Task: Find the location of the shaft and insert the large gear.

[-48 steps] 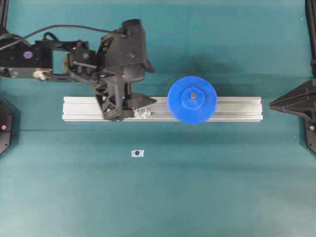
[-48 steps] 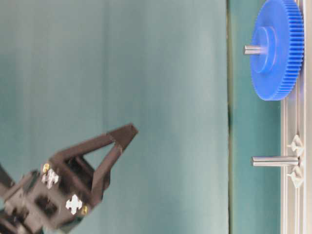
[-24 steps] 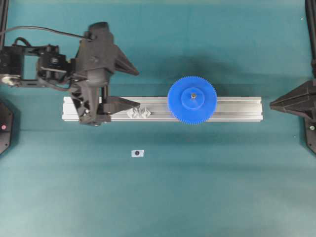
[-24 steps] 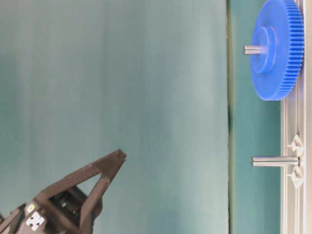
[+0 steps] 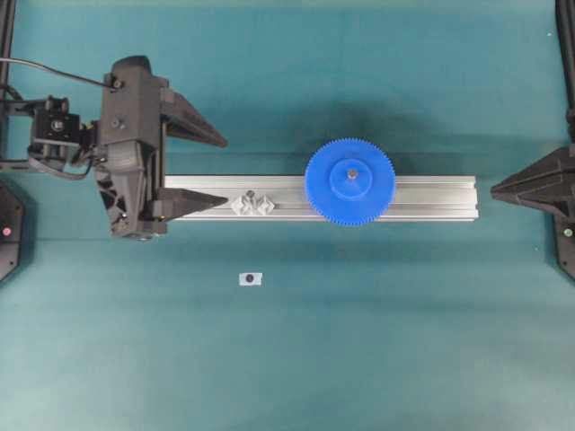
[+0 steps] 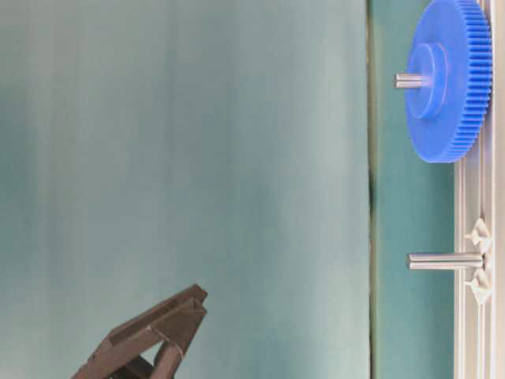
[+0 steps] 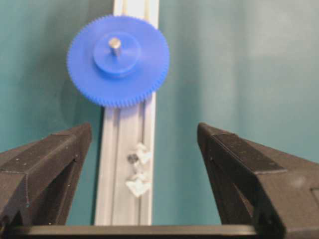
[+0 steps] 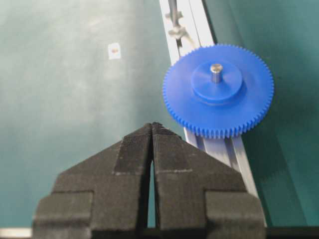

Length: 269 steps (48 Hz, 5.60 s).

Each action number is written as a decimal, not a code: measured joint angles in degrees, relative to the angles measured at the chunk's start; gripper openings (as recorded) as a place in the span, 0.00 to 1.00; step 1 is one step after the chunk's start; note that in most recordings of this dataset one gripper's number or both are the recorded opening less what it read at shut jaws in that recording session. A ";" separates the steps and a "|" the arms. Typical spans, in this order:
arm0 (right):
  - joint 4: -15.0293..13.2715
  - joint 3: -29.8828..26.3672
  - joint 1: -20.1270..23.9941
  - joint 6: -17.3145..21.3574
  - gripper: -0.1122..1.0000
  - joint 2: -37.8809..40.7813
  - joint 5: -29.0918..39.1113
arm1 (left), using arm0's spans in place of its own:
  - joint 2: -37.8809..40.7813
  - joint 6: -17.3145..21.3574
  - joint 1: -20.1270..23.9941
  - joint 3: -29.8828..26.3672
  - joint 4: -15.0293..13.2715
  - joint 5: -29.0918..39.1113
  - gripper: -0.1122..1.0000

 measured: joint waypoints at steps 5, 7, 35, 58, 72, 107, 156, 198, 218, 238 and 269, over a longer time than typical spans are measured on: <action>-0.09 0.18 0.00 0.00 0.12 0.00 -0.09 | -0.62 0.00 -0.09 0.44 0.18 0.00 0.88; -0.09 0.26 0.00 0.00 0.12 0.00 -0.09 | -0.97 0.00 -0.09 0.70 0.00 0.00 0.88; -0.09 1.58 0.00 0.00 0.12 -1.67 -0.97 | -5.54 0.35 -0.79 4.48 0.00 -0.09 0.88; -0.09 2.02 0.00 0.00 0.12 -1.67 -1.58 | -7.56 0.35 -1.05 6.15 0.00 -0.09 0.88; -0.09 2.02 0.00 0.00 0.12 -1.76 -1.58 | -8.35 0.35 -1.05 6.68 0.00 -0.09 0.88; -0.09 2.02 0.00 0.00 0.12 -1.67 -1.49 | -9.32 0.35 -1.05 7.65 0.18 -0.09 0.88; -0.09 2.20 -0.09 0.00 0.12 -1.76 -1.49 | -13.62 0.26 -1.05 10.11 0.18 0.00 0.88; -0.09 2.29 0.00 0.00 0.12 -1.67 -1.49 | -13.62 0.26 -1.05 10.11 0.00 0.00 0.88; -0.09 2.29 0.00 0.00 0.12 -1.76 -1.49 | -13.62 0.26 -1.14 10.11 0.18 -0.09 0.88; -0.09 2.46 0.00 0.00 0.12 -1.76 -1.49 | -13.54 0.26 -1.05 10.11 0.18 -0.09 0.88; -0.09 2.46 -0.09 0.00 0.12 -1.76 -1.49 | -13.54 0.26 -1.05 10.11 0.00 -0.09 0.88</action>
